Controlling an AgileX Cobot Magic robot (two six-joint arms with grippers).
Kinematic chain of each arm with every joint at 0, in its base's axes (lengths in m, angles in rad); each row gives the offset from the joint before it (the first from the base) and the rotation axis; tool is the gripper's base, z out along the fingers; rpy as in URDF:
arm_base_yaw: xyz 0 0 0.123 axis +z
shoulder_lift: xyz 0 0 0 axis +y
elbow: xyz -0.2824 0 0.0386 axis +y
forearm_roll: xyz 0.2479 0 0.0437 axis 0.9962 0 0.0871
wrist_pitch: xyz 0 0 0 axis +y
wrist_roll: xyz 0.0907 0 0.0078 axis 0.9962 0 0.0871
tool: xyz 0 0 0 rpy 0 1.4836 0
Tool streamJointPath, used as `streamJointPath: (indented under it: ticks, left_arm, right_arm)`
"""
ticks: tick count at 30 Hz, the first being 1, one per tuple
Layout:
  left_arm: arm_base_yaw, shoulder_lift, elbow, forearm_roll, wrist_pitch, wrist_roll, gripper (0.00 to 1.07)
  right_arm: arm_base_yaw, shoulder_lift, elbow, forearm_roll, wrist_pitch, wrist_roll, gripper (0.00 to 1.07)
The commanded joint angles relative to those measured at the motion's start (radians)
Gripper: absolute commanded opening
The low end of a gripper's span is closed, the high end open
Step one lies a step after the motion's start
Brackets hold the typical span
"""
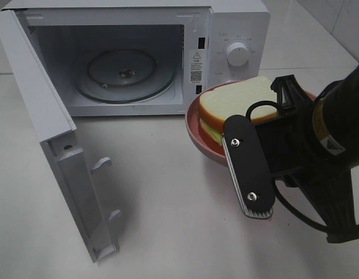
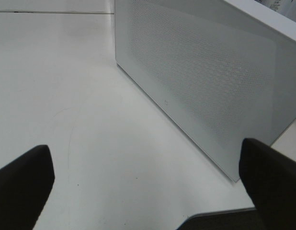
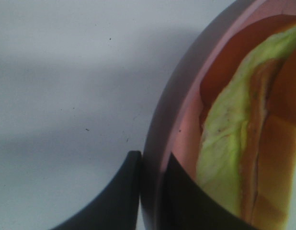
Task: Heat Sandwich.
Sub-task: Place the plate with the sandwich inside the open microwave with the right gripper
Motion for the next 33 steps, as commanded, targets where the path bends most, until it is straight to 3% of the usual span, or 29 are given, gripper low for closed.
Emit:
streamJointPath:
  ticks: [1, 23, 30, 33]
  left_arm:
    - [0.002, -0.015, 0.000, -0.002, -0.006, 0.002, 0.98]
    - [0.002, -0.015, 0.000, -0.002, -0.006, 0.002, 0.98]
    - [0.002, -0.015, 0.000, -0.002, -0.006, 0.002, 0.98]
    - [0.002, -0.015, 0.000, -0.002, -0.006, 0.002, 0.98]
  right_arm:
    - [0.001, -0.004, 0.001, -0.030, -0.043, -0.014, 0.06]
    - [0.000, 0.000, 0.001, -0.029, -0.164, -0.194, 0.00]
    - [-0.079, 0.001, 0.001, 0.042, -0.223, -0.334, 0.00]
    - [-0.136, 0.001, 0.001, 0.138, -0.236, -0.512, 0.00]
